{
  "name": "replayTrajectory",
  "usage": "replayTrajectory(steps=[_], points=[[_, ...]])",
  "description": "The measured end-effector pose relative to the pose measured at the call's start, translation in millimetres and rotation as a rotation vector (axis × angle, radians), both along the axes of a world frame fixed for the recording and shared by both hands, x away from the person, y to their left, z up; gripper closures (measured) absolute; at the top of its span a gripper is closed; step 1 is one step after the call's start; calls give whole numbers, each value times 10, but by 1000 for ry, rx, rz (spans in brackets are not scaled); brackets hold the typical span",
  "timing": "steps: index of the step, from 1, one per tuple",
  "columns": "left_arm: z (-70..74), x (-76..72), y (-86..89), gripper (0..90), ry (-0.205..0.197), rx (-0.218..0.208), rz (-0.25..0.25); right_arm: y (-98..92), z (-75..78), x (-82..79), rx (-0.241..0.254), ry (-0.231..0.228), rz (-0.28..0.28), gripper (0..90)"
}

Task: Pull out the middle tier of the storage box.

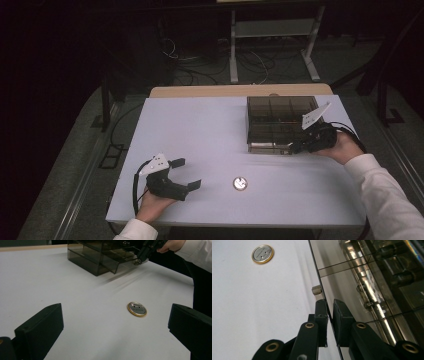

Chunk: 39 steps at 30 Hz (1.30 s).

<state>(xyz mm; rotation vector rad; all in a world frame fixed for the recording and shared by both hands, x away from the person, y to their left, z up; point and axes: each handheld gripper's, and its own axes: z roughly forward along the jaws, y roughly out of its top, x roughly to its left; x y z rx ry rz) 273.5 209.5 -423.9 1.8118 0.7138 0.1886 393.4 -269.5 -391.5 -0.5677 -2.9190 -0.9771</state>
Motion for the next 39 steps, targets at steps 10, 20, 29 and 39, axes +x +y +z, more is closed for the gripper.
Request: replayTrajectory(steps=[10,20,29,39], points=[[-1,-1,-2,0,2,-2,4,0,-6,-45,-7,-3,27,814],[-2,2,-2,0,4,-3,4,10,-32,-111,-2,4,45,816],[-1,1,0,0,4,-5,3,13,-36,-143,-3,11,46,816],[1,0,-2,0,3,-6,0,23,12,-166,18,20,25,766]])
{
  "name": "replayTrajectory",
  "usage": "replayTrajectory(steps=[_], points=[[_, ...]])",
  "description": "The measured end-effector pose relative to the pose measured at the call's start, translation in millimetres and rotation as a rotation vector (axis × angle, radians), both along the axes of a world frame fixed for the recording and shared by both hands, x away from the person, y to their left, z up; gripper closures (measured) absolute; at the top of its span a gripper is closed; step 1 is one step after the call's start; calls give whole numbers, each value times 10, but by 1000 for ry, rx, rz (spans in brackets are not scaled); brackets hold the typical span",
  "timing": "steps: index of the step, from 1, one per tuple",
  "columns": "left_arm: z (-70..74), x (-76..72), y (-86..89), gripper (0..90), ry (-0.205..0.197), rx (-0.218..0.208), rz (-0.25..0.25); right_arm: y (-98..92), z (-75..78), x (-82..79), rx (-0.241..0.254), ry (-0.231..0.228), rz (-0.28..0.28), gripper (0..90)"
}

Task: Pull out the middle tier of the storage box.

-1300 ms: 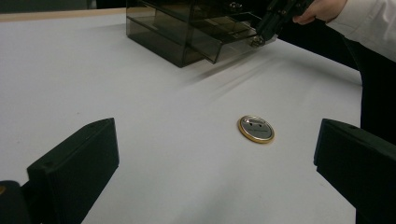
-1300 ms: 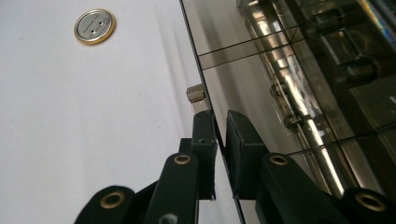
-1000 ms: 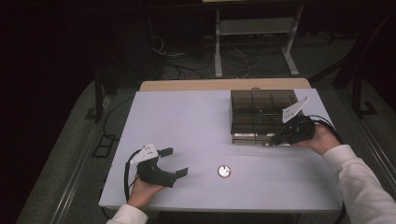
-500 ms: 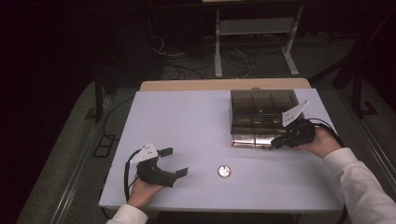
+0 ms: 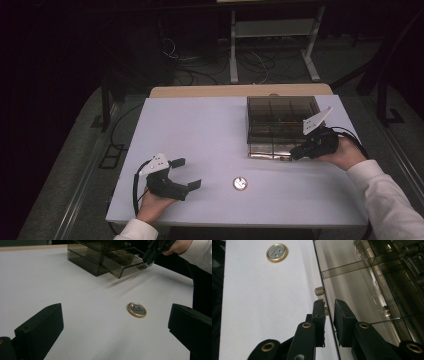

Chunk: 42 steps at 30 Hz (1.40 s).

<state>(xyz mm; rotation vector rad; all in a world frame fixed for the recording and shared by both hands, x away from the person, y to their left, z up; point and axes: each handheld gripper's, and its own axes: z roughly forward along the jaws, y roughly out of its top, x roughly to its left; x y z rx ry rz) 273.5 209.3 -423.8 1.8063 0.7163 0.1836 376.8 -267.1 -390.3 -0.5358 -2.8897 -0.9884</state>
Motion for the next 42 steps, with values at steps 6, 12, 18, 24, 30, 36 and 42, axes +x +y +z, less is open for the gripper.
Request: replayTrajectory(steps=[6,12,18,24,30,36,42], points=[[5,-5,-1,0,-1,-1,-1,15,44,-15,15,0,-13,741],[8,-9,-4,0,-3,-3,-4,18,101,-48,30,-2,-26,712],[11,-14,-7,0,-4,-5,-6,28,164,-91,49,4,-44,675],[13,-16,-7,0,-5,-7,-5,52,224,-133,60,2,-47,654],[15,-20,-7,0,-5,-7,-5,73,279,-177,68,-4,-48,630],[16,-21,-9,0,-6,-7,-5,116,341,-232,75,-14,-47,592],[17,-22,-8,0,-6,-9,-5,196,364,-271,74,-15,-40,558]])
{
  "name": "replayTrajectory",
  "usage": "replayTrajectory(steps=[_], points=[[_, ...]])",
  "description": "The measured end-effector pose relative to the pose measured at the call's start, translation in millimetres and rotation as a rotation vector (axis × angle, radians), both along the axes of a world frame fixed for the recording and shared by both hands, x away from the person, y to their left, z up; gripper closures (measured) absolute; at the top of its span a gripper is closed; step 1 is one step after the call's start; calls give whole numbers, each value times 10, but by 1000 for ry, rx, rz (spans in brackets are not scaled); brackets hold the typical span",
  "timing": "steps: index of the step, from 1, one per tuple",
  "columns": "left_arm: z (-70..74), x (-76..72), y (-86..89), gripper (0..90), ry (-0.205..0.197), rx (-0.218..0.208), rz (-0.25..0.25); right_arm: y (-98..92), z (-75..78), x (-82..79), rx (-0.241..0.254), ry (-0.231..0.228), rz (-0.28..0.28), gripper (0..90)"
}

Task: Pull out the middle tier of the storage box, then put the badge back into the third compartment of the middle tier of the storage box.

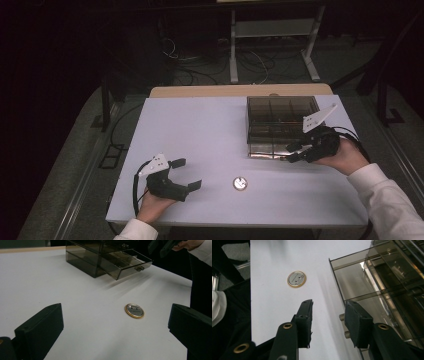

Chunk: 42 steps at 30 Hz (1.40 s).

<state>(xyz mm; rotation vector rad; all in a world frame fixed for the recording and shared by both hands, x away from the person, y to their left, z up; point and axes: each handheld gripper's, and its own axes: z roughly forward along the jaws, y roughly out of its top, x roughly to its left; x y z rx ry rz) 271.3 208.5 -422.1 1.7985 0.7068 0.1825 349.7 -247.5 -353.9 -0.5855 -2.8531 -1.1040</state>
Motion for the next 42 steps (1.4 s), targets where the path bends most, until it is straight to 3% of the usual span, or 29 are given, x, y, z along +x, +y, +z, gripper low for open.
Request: replayTrajectory(steps=[4,9,10,21,27,42], points=[[-1,1,0,0,1,-1,1,78,6,-30,-9,-7,4,520],[1,-3,0,0,-1,1,0,153,26,-62,6,-9,1,432],[3,-6,1,0,-2,0,2,196,36,-72,14,-11,-6,369],[2,-1,0,0,-2,1,-1,404,63,-131,28,-32,-14,203],[7,-8,1,0,-4,-3,0,531,59,-167,42,-45,-20,178],[9,-10,2,0,-6,-4,-1,779,-16,-255,74,-17,14,172]])
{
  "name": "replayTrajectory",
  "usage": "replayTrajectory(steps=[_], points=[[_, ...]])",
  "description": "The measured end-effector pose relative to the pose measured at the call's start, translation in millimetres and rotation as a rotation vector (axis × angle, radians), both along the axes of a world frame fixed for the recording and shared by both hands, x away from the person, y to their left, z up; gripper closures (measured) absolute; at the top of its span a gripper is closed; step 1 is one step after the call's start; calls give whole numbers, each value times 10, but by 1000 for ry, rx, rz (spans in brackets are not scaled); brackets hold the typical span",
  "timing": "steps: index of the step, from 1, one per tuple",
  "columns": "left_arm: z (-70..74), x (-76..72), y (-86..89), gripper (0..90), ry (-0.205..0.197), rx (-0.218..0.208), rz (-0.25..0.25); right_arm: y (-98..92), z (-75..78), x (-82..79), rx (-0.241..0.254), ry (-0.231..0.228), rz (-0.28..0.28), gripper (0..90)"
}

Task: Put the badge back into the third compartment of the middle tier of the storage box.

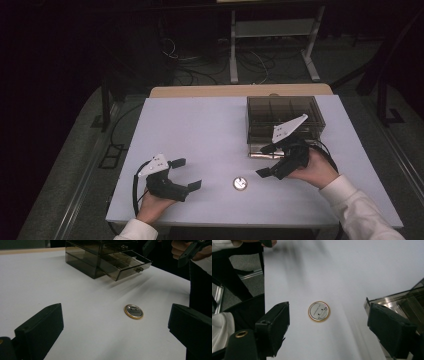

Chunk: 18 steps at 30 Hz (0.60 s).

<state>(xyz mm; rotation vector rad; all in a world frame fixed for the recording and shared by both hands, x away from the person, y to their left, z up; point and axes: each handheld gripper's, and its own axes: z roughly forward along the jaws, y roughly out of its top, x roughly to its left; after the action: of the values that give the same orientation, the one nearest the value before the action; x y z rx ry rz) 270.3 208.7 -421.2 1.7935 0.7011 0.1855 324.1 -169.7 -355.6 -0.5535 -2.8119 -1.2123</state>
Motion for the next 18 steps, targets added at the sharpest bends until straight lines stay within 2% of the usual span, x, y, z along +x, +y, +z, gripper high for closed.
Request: replayTrajectory(steps=[18], points=[[2,-2,2,0,-1,-2,0,248,-100,-18,-12,13,47,172]])
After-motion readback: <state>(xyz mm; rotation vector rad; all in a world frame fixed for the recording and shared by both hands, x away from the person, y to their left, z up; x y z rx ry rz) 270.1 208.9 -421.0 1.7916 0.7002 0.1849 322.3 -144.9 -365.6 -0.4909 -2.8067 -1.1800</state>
